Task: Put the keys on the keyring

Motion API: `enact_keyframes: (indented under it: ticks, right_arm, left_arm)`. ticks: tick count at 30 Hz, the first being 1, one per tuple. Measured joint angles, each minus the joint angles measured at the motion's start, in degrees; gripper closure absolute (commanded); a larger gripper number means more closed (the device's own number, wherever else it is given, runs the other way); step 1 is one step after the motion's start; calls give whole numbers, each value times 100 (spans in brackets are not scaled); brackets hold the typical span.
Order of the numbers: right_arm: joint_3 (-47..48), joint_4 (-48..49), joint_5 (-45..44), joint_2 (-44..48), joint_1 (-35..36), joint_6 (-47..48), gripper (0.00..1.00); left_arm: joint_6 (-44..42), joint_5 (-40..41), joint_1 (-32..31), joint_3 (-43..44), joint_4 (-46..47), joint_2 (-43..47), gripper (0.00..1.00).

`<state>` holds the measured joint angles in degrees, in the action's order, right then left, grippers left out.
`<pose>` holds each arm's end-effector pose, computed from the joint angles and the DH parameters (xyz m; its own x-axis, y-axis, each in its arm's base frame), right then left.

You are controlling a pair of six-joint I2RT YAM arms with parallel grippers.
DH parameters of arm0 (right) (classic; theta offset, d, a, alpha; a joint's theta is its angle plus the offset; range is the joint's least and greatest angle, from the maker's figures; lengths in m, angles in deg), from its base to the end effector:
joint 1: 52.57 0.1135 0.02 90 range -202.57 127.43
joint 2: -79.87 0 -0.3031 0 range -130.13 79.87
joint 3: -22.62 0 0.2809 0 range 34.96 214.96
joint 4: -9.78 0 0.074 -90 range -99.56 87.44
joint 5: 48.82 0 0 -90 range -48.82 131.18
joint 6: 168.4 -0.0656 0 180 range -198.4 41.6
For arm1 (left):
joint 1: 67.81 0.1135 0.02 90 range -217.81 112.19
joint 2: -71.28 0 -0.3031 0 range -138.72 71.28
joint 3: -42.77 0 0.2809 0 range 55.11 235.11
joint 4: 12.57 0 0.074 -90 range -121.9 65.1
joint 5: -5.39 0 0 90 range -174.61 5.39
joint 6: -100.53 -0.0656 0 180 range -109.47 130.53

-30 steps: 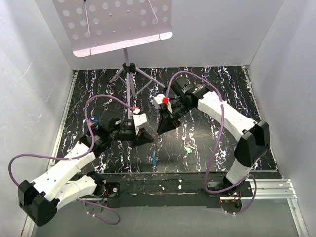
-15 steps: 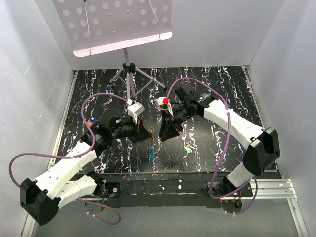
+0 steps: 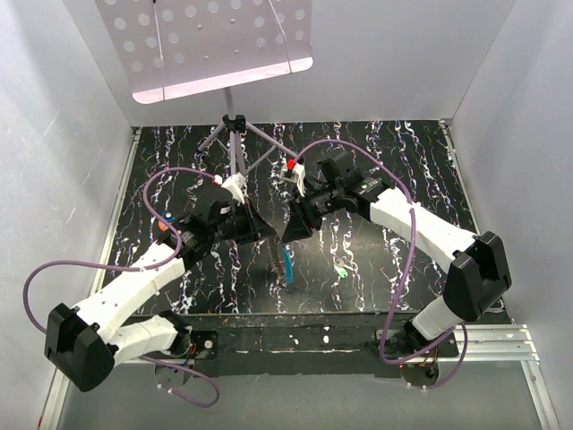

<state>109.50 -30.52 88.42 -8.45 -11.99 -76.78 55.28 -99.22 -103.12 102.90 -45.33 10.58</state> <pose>0.2576 0.2840 0.3305 -0.4812 -0.4374 -0.7597 -0.8717 0.1470 0.4675 0.2087 -0.1681 0.2995 -0.8333 -0.2446 -0.4958 0.2037 0.6979 -0.6866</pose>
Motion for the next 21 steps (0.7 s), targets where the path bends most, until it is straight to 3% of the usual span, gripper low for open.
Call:
enact_keyframes:
  ticks: [3, 10, 21]
  right_arm:
    - [-120, 168, -262, 15, 24, -289, 46]
    - [-238, 216, -951, 20, 249, -286, 46]
    - [-398, 348, -1832, -55, 452, -83, 49]
  left_arm:
    - [420, 262, 0, 157, -151, -127, 100]
    - [1158, 640, 2, 404, -385, -319, 100]
    - [1556, 734, 11, 413, -439, -332, 100]
